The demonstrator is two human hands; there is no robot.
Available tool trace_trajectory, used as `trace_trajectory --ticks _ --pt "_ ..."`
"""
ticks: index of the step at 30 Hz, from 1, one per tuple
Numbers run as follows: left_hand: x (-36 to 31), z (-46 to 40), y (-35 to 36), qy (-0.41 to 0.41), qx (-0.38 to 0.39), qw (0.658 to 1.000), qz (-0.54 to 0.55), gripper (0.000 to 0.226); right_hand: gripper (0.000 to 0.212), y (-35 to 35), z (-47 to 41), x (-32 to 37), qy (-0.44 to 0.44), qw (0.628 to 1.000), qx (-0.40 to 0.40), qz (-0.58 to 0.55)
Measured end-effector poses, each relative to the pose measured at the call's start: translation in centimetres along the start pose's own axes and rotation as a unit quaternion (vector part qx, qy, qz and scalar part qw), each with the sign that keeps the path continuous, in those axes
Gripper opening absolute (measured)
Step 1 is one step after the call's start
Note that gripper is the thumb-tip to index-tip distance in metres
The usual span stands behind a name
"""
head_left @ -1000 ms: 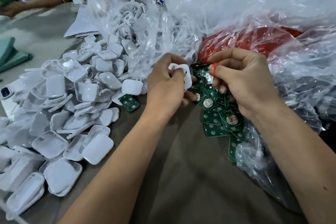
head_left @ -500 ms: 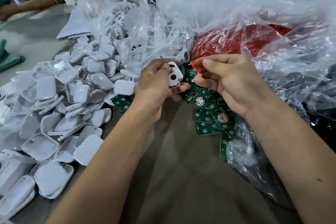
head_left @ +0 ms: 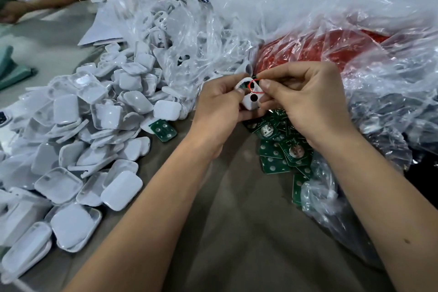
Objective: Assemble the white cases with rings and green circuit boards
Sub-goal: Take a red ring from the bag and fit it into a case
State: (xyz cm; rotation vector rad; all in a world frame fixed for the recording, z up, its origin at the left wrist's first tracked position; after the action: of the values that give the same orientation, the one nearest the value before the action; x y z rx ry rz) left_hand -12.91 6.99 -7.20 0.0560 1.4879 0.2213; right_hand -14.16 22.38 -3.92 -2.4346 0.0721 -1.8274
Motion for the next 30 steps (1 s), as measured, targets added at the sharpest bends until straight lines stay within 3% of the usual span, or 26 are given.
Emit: trace_trajectory --ticks 7,11,30 --pt "-0.3 0.4 0.8 0.030 0.038 0.998 -0.038 0.027 0.005 -0.4 0.2 1.6 -0.101 0.984 -0.032 0.146" --pt "-0.5 0.6 1.1 0.021 0.056 0.998 -0.026 0.040 0.006 -0.1 0.3 2.4 -0.148 0.969 -0.024 0.196" --pt "-1.0 0.8 0.5 0.045 0.053 0.995 -0.068 0.045 0.006 0.3 0.4 2.9 -0.179 0.963 0.026 0.199"
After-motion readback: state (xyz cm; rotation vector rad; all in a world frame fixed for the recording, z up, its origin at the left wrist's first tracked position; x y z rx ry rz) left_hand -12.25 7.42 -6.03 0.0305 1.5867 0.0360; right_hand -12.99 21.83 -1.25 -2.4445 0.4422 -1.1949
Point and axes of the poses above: each hand's wrist, its own z-axis away from the middle knuckle, its own y-axis out of the palm, x = y × z, the point moved 8 cm from there along -z, towards the middle knuckle, and after that the axes turned 2 degrees about -z, right-handed, at the moved point
